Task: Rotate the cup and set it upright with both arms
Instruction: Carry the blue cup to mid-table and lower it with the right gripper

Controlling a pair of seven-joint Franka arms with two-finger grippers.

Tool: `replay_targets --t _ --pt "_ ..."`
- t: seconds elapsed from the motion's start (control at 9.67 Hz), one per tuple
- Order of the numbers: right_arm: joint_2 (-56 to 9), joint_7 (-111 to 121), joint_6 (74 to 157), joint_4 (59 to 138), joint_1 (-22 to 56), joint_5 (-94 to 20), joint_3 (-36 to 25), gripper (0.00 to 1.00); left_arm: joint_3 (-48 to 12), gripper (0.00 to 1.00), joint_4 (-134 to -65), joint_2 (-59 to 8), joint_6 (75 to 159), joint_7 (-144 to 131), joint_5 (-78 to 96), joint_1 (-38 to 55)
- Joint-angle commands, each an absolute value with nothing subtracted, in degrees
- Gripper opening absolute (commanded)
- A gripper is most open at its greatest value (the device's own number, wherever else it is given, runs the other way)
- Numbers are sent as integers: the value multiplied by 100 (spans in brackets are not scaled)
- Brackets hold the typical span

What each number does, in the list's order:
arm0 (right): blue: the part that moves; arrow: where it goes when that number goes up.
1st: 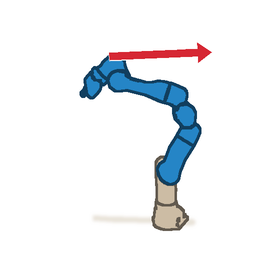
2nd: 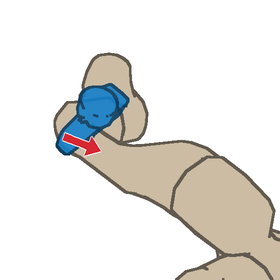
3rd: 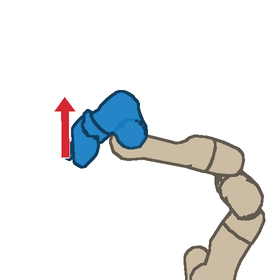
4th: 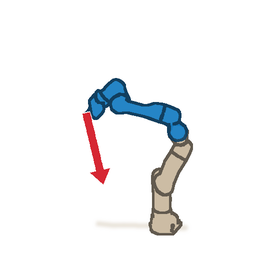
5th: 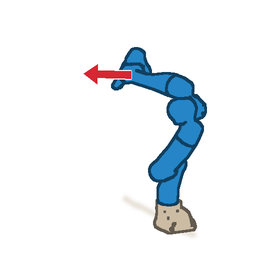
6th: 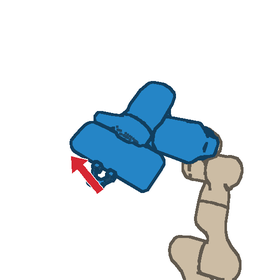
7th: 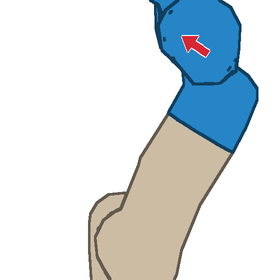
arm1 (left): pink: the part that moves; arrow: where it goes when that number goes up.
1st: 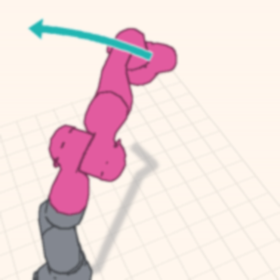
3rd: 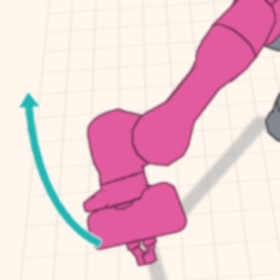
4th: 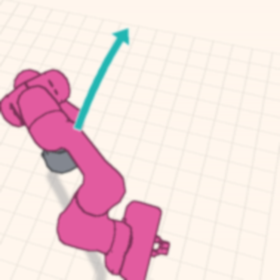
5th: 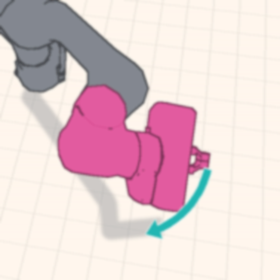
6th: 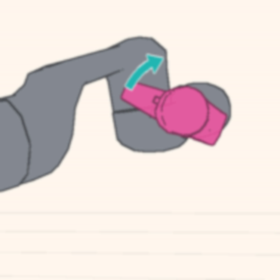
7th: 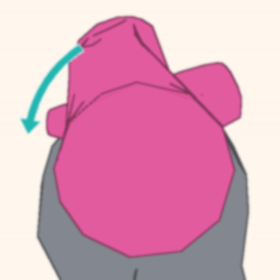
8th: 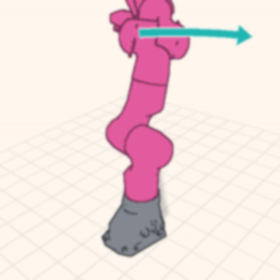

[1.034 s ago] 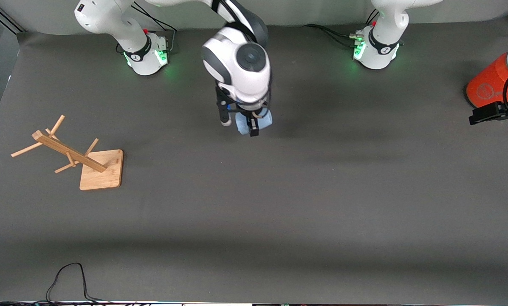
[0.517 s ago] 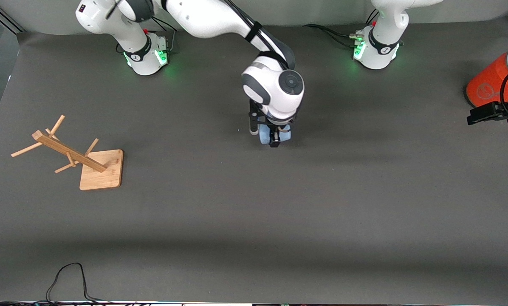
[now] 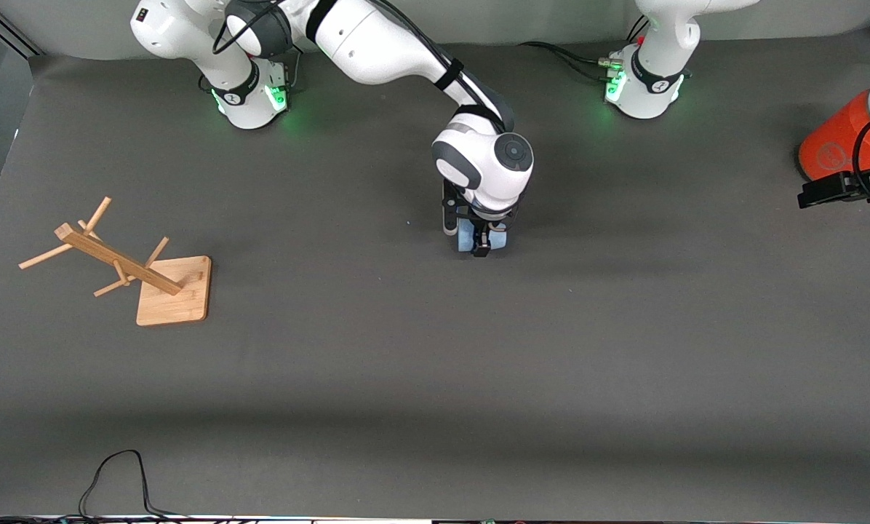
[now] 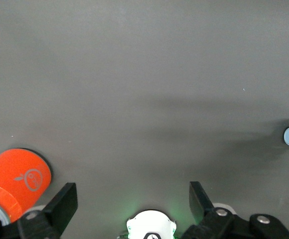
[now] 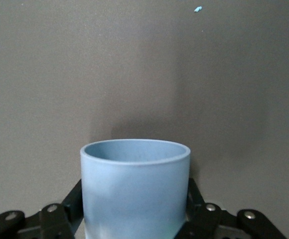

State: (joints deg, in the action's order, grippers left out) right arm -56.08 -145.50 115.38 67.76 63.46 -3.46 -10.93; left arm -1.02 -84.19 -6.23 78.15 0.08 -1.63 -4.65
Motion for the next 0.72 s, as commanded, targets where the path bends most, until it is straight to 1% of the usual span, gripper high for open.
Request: replay_targets --t 0.0,0.1,0.62 --pt "-5792 -14713 11558 6557 6398 -264 -1187 64 -79 100 -8253 -694 7516 -105 -255 -404" --pt "-5792 -14713 11558 6557 6398 -264 -1187 100 -79 100 -8253 -694 7489 -105 -255 -396" --pt "-5687 -14616 11549 6565 6372 -272 -1204 100 -88 100 -8253 -694 7436 -97 -255 -387"
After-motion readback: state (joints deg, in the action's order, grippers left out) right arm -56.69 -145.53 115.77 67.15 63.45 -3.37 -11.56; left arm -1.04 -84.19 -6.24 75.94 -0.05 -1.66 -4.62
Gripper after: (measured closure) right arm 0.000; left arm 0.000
